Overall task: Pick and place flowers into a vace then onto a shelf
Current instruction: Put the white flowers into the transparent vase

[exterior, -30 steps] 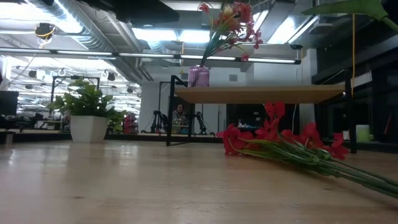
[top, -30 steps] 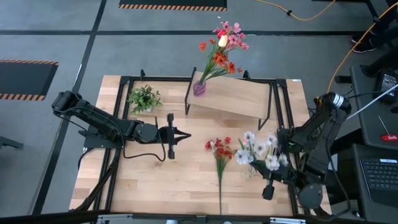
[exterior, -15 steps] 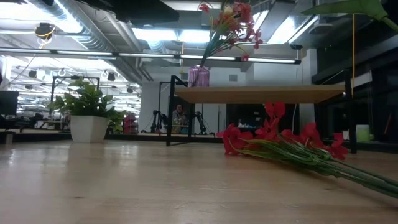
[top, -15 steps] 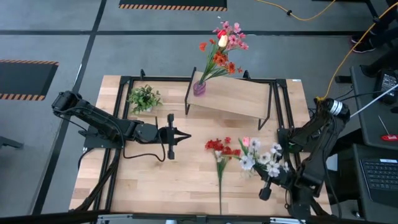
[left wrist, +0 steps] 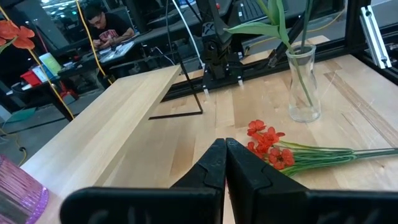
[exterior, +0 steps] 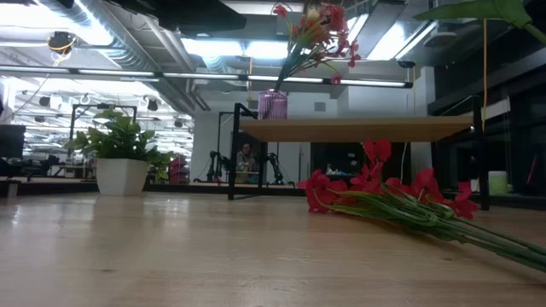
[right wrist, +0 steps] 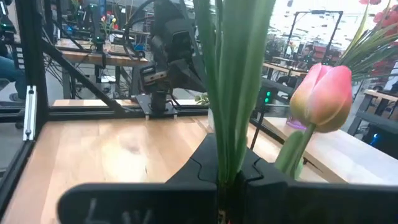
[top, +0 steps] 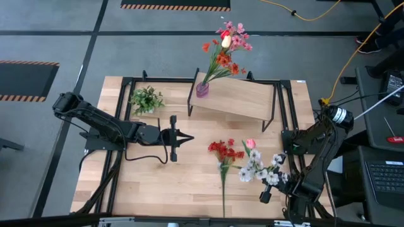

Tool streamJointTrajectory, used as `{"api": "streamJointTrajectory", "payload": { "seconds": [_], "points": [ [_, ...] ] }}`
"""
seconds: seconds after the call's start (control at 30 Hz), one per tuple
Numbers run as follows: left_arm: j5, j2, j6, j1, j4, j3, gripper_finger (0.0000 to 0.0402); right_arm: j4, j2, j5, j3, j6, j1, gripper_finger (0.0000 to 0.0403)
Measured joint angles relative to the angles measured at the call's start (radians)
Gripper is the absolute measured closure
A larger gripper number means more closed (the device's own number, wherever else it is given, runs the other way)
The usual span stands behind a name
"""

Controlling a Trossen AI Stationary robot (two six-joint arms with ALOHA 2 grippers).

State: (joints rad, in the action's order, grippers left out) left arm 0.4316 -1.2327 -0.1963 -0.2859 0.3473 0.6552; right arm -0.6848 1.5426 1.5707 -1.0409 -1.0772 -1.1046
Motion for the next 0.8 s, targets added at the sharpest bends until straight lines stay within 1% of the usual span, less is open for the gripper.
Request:
{"api": "streamJointTrajectory", "payload": {
  "seconds": [0.23, 0.5, 0.8],
  "points": [
    [0.0, 0.0, 0.0, 0.0, 0.0, 0.0, 0.0396, -0.009, 0.053, 0.0, 0.0, -0.028, 0.029, 0.0401],
    [0.0, 0.0, 0.0, 0.0, 0.0, 0.0, 0.0396, -0.088, 0.078, 0.0, 0.0, -0.179, 0.016, 0.0401],
    [0.0, 0.0, 0.001, 0.0, 0.0, 0.0, 0.0396, -0.096, 0.078, 0.0, 0.001, -0.179, 0.015, 0.0401]
  ]
}}
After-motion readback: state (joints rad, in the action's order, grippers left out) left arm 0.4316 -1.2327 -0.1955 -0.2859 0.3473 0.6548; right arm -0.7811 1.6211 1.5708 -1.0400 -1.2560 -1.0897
